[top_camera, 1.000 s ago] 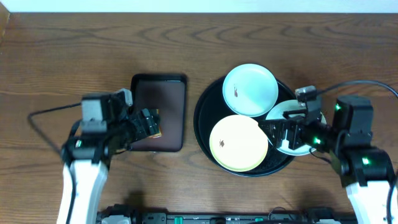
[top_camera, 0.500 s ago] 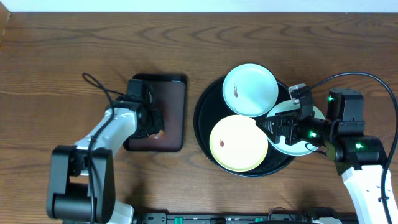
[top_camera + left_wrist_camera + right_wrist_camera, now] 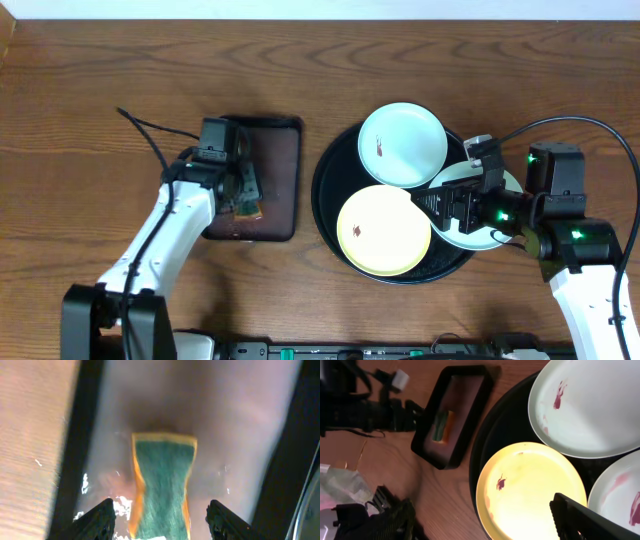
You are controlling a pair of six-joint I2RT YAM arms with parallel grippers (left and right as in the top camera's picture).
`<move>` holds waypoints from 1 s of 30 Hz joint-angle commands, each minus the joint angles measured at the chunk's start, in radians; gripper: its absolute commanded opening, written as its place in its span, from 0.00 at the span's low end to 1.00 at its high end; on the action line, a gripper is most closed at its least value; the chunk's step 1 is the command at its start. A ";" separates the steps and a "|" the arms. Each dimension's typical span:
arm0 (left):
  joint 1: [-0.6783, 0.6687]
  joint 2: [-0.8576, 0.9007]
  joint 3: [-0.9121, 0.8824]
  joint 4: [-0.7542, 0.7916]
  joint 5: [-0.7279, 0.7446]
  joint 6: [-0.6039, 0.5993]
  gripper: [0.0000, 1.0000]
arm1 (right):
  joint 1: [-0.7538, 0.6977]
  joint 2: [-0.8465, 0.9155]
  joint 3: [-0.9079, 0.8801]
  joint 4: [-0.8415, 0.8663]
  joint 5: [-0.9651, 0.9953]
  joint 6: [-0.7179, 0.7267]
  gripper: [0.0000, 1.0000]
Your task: Clean dirty plates on tray and stack at the side
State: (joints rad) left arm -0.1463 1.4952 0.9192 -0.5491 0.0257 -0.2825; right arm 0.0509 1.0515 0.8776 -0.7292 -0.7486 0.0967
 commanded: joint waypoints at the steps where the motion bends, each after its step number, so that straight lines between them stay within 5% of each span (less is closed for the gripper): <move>1: -0.001 0.034 -0.008 0.068 -0.094 0.047 0.60 | 0.003 -0.002 0.018 -0.001 -0.019 0.022 0.86; 4: -0.001 0.109 -0.027 0.151 -0.076 0.046 0.59 | 0.003 -0.002 0.018 -0.001 -0.019 0.022 0.86; 7: -0.001 0.182 -0.027 0.179 0.006 0.047 0.48 | 0.003 -0.002 0.018 -0.005 -0.019 0.022 0.87; 10: -0.001 0.227 -0.027 0.182 0.059 0.046 0.29 | 0.003 -0.001 0.018 -0.009 -0.020 0.022 0.88; 12: -0.001 0.230 -0.027 0.169 0.062 0.047 0.08 | 0.003 -0.002 0.018 -0.013 -0.020 0.022 0.88; 19: -0.001 0.097 0.005 0.117 0.146 0.092 0.07 | 0.003 -0.002 0.018 -0.016 -0.019 0.022 0.88; 24: -0.001 -0.043 0.006 0.092 0.138 0.092 0.40 | 0.003 -0.002 0.018 -0.016 -0.019 0.022 0.88; 30: -0.029 0.005 -0.020 0.019 0.139 0.092 0.50 | 0.003 -0.001 0.018 -0.015 -0.019 0.022 0.88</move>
State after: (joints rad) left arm -0.1513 1.4551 0.9123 -0.5194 0.1585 -0.2039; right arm 0.0509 1.0515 0.8780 -0.7437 -0.7486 0.1108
